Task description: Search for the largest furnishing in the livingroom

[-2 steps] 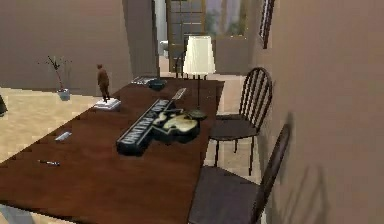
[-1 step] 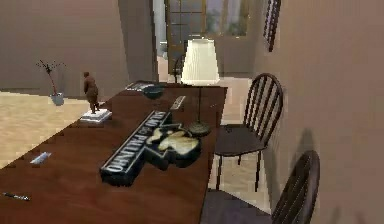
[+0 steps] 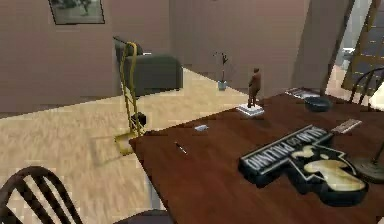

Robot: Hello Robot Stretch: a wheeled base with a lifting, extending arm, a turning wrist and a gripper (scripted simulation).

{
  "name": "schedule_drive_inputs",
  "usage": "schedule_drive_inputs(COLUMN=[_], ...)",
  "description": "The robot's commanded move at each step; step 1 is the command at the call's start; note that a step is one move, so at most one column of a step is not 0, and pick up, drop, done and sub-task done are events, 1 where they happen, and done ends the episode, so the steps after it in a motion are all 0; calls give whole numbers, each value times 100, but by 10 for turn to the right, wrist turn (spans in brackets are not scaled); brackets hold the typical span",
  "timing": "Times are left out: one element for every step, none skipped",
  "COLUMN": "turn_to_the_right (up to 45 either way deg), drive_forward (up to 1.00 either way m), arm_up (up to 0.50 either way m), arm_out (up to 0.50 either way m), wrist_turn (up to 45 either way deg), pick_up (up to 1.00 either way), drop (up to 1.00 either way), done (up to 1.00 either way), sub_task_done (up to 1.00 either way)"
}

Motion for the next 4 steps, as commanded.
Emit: schedule_drive_inputs(turn_to_the_right=[-450,-450,0,-210], drive_forward=[0,0,15,0], arm_up=[0,0,0,0], arm_out=[0,0,0,0], wrist_turn=[0,0,0,0], pick_up=[0,0,0,0], drop=[0,0,0,0], done=[0,0,0,0], sub_task_done=[0,0,0,0])
